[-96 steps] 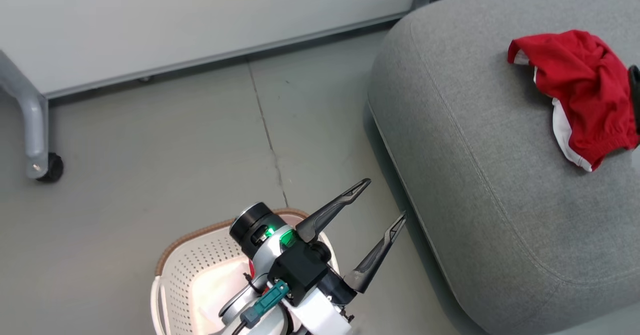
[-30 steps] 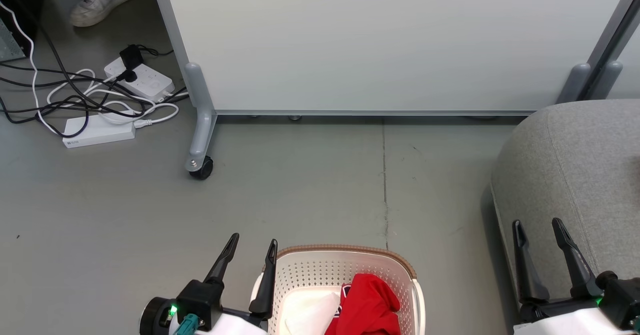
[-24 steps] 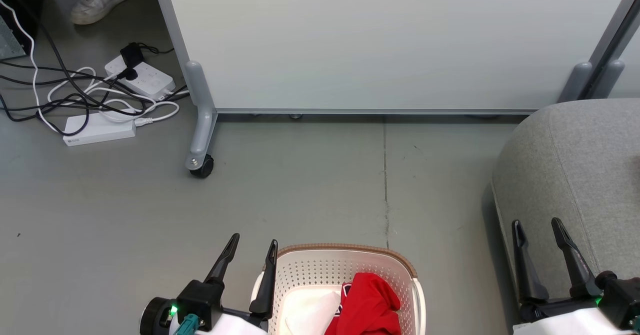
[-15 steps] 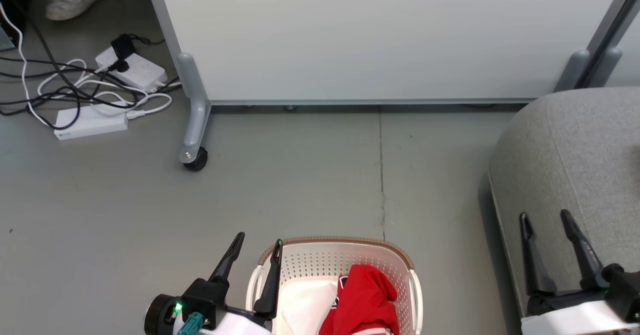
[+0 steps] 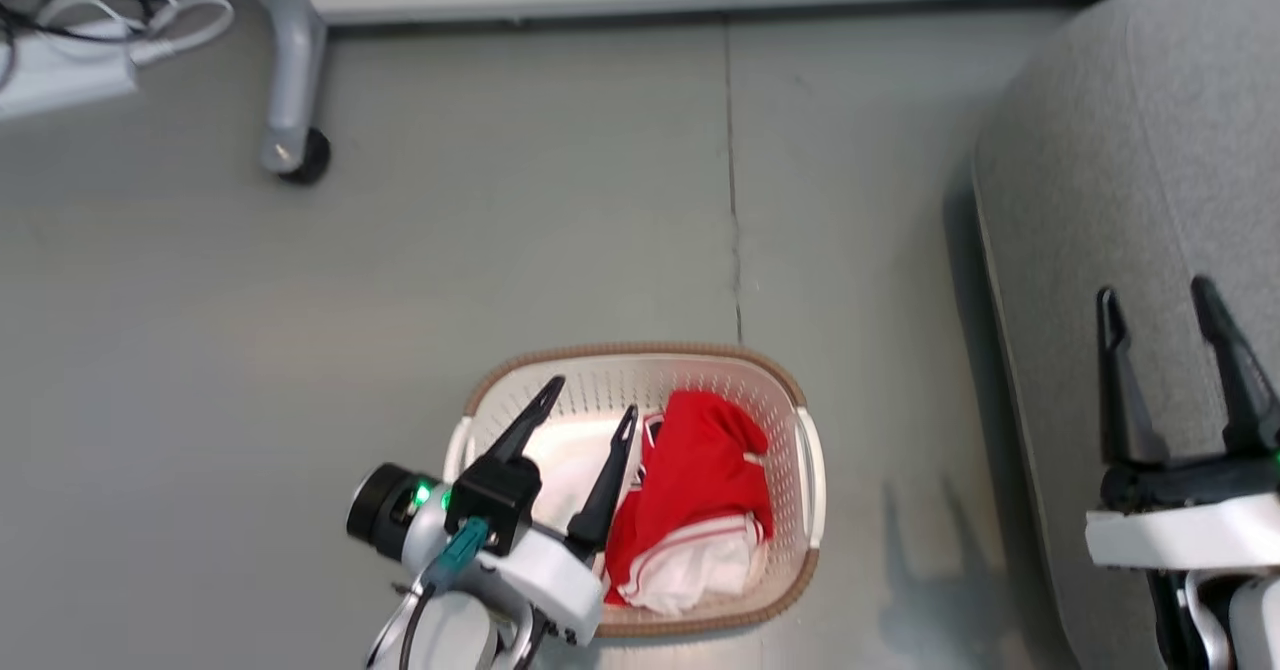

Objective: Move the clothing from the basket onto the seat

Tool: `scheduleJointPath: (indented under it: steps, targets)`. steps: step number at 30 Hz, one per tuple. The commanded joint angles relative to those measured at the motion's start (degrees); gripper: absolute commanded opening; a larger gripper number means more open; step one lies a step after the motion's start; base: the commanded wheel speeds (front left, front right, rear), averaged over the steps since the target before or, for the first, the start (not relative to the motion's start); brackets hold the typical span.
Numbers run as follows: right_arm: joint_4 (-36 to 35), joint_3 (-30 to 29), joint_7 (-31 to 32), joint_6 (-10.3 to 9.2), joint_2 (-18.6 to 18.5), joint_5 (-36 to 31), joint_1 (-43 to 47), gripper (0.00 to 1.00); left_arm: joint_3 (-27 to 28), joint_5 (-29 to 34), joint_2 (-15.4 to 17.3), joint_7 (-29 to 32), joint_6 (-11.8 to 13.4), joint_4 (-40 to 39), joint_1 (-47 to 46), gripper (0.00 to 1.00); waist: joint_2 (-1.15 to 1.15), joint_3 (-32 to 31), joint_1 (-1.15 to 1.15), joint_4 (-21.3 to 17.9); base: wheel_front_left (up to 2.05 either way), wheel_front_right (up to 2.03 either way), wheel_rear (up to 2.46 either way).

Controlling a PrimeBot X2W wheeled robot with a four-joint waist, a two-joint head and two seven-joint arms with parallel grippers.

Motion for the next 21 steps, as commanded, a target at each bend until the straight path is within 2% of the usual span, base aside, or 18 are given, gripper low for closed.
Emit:
scheduleJointPath:
  steps: [1,4,10,15,18,21]
  targets:
    - [-0.87,-0.3,-0.31,-0.01,-0.32,-0.04,-1.47,1.0,-0.46,0.55,0.26,0.01,-0.35,1.32,-2.6,1.0,0.0,8.01,0.0,-3.52,0.0,0.0,0.0]
    - [-2.0,0.2,-0.31,0.0,-0.28,0.08,-2.65,1.0,-1.32,1.28,0.26,0.01,-0.61,3.67,-5.52,1.0,0.0,11.49,0.0,-4.86,0.0,0.0,0.0]
    - [-4.54,4.2,-0.31,0.0,0.01,-0.55,-6.14,1.0,-3.11,5.24,0.47,0.02,-0.67,15.4,-15.13,1.0,0.0,20.35,0.0,-9.24,0.0,0.0,0.0]
    - [-6.48,7.53,-0.31,0.0,0.51,-1.52,-8.46,1.0,-5.42,8.08,0.98,0.01,-3.14,27.0,-22.03,1.0,0.0,25.68,0.0,-12.64,0.0,0.0,0.0]
    - [-7.21,8.51,-0.32,-0.01,1.22,-1.64,-9.33,1.0,-5.31,6.84,0.83,0.01,-5.11,33.68,-25.79,1.0,0.0,28.19,0.0,-13.87,0.0,0.0,0.0]
    - [-8.09,9.44,-0.32,-0.01,1.69,-1.49,-10.23,1.0,-5.91,6.54,0.57,0.02,-5.74,39.8,-29.44,1.0,0.0,30.37,0.0,-14.86,0.0,0.0,0.0]
